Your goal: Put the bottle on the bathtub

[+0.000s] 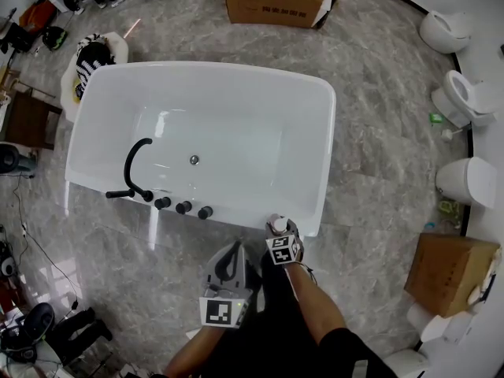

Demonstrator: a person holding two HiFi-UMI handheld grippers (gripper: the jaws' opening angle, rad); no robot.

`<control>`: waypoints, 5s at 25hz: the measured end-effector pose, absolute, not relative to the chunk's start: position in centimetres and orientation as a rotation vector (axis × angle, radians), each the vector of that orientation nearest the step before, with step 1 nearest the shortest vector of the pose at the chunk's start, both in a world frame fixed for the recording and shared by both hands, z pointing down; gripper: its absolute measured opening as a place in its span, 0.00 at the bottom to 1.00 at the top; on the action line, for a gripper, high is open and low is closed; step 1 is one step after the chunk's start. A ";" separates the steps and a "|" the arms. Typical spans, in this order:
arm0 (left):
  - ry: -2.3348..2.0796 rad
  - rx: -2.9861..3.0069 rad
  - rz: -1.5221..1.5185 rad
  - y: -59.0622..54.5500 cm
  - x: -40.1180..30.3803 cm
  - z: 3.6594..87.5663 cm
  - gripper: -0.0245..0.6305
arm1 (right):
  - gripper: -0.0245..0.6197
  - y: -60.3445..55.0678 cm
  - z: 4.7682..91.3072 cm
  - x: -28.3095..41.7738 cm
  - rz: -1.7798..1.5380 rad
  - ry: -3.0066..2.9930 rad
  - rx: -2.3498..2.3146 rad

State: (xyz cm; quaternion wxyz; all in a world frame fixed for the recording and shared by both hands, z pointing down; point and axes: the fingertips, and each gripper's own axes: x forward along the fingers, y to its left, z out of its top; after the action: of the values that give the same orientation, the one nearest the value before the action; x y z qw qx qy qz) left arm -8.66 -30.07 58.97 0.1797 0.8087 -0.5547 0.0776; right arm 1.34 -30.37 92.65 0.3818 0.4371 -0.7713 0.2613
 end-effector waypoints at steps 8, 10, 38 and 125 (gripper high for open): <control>-1.570 2.292 0.207 -29.6 -8.7 58.8 0.06 | 0.39 -29.5 92.9 1.3 0.649 -1.947 1.118; -1.569 2.297 0.205 -29.3 -8.7 58.7 0.06 | 0.39 -29.2 92.9 1.4 0.650 -1.943 1.117; -1.578 2.316 0.169 -26.4 -9.3 57.2 0.06 | 0.42 -26.3 92.6 1.8 0.664 -1.902 1.082; -1.565 2.506 0.013 -21.2 -9.6 47.0 0.06 | 0.05 -20.4 52.5 3.7 0.490 -2.437 1.676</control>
State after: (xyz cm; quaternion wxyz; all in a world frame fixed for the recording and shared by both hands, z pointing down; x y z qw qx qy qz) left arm -9.57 -21.24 46.96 0.0936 0.8445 -0.5273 0.0043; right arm 3.66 -20.36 52.54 0.0719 0.5575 -0.8108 0.1630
